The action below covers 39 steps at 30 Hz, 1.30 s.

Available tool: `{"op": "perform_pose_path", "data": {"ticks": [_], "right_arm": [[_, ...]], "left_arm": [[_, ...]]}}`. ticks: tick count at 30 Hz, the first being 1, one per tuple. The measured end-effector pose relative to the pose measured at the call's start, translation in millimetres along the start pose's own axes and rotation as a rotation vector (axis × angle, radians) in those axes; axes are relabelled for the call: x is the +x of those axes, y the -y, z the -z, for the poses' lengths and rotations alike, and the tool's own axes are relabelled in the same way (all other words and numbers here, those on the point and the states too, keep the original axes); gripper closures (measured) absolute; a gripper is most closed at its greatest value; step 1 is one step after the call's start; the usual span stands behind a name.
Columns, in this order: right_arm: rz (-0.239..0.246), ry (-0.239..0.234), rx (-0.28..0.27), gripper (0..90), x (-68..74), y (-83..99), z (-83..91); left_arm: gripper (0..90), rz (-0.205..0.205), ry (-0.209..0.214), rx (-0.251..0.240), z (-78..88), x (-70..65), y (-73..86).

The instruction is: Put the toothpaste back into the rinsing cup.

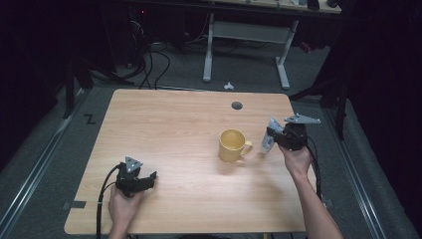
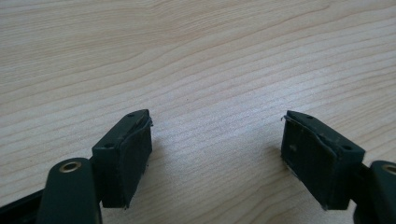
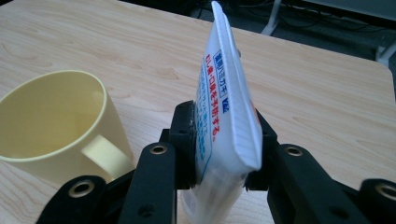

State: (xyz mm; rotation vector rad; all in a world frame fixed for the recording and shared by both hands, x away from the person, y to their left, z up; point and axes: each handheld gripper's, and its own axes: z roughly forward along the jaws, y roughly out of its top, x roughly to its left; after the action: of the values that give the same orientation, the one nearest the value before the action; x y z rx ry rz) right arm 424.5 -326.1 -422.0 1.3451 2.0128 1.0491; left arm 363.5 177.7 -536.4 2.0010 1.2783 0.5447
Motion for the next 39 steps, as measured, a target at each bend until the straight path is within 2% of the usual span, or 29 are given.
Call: {"op": "perform_pose_path", "data": {"ticks": [21,39], "right_arm": [[0.019,-0.06,-0.048,70.6,10.3,-23.9,16.1],[0.046,-0.098,-0.065,70.6,20.2,-39.3,26.3]], "left_arm": [[24.7,0.0,-0.001,-0.002,-0.1,0.0,0.0],[24.7,0.0,-0.001,-0.001,-0.1,0.0,0.0]]}}
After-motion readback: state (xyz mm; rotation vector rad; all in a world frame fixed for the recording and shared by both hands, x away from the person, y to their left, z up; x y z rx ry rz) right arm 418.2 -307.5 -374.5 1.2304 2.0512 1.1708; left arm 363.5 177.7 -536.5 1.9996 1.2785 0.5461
